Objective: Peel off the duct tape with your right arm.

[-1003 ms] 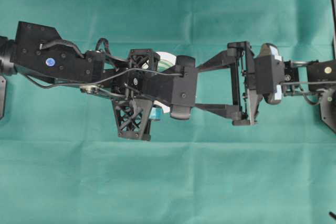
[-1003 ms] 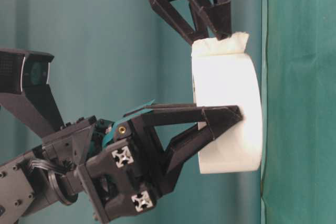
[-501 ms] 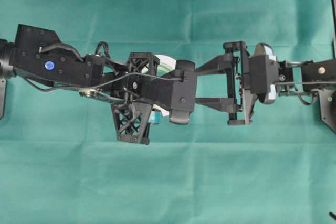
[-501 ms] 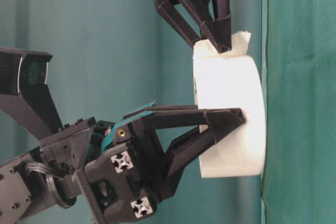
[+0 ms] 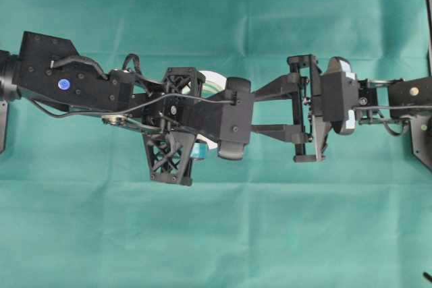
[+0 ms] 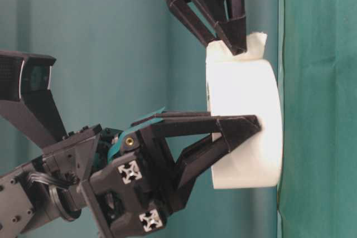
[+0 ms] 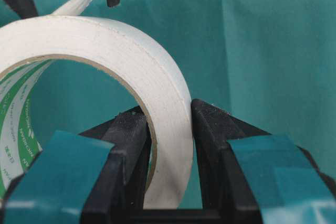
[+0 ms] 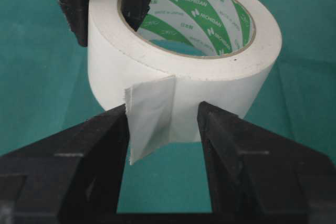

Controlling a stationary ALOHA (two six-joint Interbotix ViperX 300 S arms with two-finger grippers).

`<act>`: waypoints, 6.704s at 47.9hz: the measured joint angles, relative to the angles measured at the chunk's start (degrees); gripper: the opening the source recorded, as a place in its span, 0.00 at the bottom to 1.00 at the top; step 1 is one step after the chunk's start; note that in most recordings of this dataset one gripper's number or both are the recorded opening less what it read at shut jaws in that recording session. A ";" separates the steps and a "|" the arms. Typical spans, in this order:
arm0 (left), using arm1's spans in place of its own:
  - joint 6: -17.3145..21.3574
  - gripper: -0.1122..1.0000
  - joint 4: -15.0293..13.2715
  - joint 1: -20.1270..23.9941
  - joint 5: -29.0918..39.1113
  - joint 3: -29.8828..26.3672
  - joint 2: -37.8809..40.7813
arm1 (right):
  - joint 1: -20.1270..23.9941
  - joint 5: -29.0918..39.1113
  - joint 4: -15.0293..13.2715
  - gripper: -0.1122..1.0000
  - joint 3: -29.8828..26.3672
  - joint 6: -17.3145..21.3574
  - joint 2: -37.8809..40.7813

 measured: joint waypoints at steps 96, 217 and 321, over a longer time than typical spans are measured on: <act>1.67 0.29 0.44 -2.02 -0.26 1.23 -1.23 | -2.99 -2.64 2.64 0.02 1.32 -0.09 1.14; 21.01 0.29 0.09 -20.04 -5.01 3.25 -5.10 | -10.99 -2.55 3.43 0.02 -1.41 -0.35 5.98; 20.83 0.28 -0.97 -17.58 -5.54 11.43 -6.86 | -14.77 2.99 0.00 0.78 -1.93 0.00 7.12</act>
